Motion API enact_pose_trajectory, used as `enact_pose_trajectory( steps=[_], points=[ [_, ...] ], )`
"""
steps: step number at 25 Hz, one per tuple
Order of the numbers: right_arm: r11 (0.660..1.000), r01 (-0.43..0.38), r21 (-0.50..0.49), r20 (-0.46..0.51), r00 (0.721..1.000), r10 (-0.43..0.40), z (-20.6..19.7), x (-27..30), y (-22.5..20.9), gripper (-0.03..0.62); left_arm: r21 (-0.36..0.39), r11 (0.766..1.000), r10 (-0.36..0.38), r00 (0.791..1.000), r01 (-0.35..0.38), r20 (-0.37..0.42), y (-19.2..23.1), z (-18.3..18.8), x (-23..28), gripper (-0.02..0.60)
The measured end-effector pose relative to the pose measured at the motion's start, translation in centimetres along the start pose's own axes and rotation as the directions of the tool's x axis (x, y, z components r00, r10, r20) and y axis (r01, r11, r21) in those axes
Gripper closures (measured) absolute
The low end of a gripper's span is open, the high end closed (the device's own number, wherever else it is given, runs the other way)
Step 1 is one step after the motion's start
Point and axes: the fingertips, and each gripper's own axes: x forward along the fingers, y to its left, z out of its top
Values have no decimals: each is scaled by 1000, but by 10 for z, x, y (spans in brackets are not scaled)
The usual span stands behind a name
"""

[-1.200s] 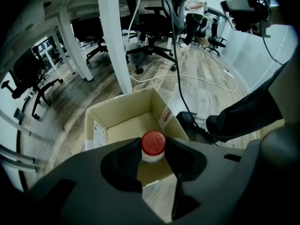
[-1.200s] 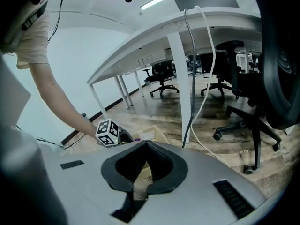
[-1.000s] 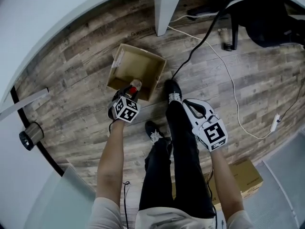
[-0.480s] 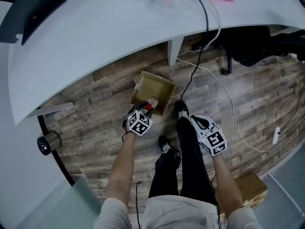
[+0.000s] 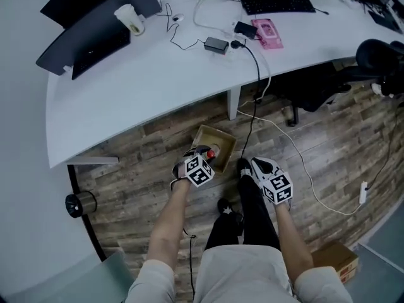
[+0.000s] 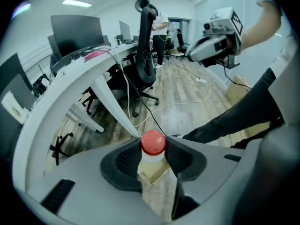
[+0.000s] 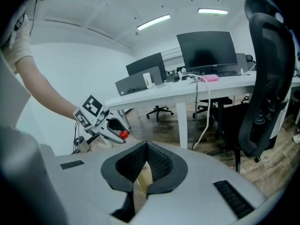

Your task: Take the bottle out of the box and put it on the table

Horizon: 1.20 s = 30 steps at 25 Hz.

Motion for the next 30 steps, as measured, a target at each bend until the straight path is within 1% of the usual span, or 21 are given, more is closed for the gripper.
enact_pose_trajectory(
  steps=[2, 7, 9, 11, 13, 14, 15, 18, 21, 22, 24, 27, 28, 30],
  points=[
    [1000, -13, -13, 15, 1000, 14, 20, -9, 19, 556, 45, 999, -8, 1000, 9, -10, -11, 15, -21, 419],
    [998, -45, -37, 68, 997, 47, 78, -26, 59, 556, 106, 993, -54, 998, 56, -21, -15, 43, -78, 419],
    [998, -49, -46, 85, 995, 52, 97, -31, 68, 556, 173, 983, -52, 998, 58, -35, -12, 57, -95, 419],
    [995, -48, -93, 77, 995, 56, 109, -38, 81, 557, 243, 969, -38, 998, 49, -48, -11, 71, -109, 419],
    [987, -58, -152, 61, 996, 68, 117, -42, 99, 557, 288, 957, -27, 998, 44, -63, -7, 80, -123, 420],
    [984, -67, -162, 60, 995, 78, 121, -43, 106, 557, 302, 952, -26, 997, 47, -72, -2, 83, -129, 420],
    [984, -75, -159, 63, 994, 85, 125, -44, 112, 556, 306, 950, -35, 996, 59, -83, 3, 85, -135, 420],
    [989, -70, -130, 77, 994, 80, 139, -46, 122, 557, 281, 953, -82, 990, 111, -111, 9, 92, -160, 419],
    [982, -32, -184, 107, 993, 52, 172, -41, 116, 556, 290, 953, -67, 993, 92, -97, 28, 124, -182, 419],
    [982, -26, -187, 117, 992, 48, 181, -36, 114, 557, 297, 950, -65, 993, 92, -98, 36, 132, -186, 420],
    [987, -28, -157, 130, 990, 49, 192, -24, 113, 557, 297, 948, -81, 990, 113, -118, 48, 136, -190, 420],
    [994, -39, -105, 140, 989, 53, 207, -12, 106, 556, 275, 950, -116, 984, 149, -133, 67, 145, -205, 419],
    [996, -38, -84, 145, 988, 50, 214, -10, 102, 557, 274, 950, -119, 984, 152, -132, 74, 150, -213, 419],
    [999, -28, -32, 167, 985, 33, 231, -2, 89, 557, 294, 946, -99, 987, 134, -130, 93, 162, -228, 419]
  ],
)
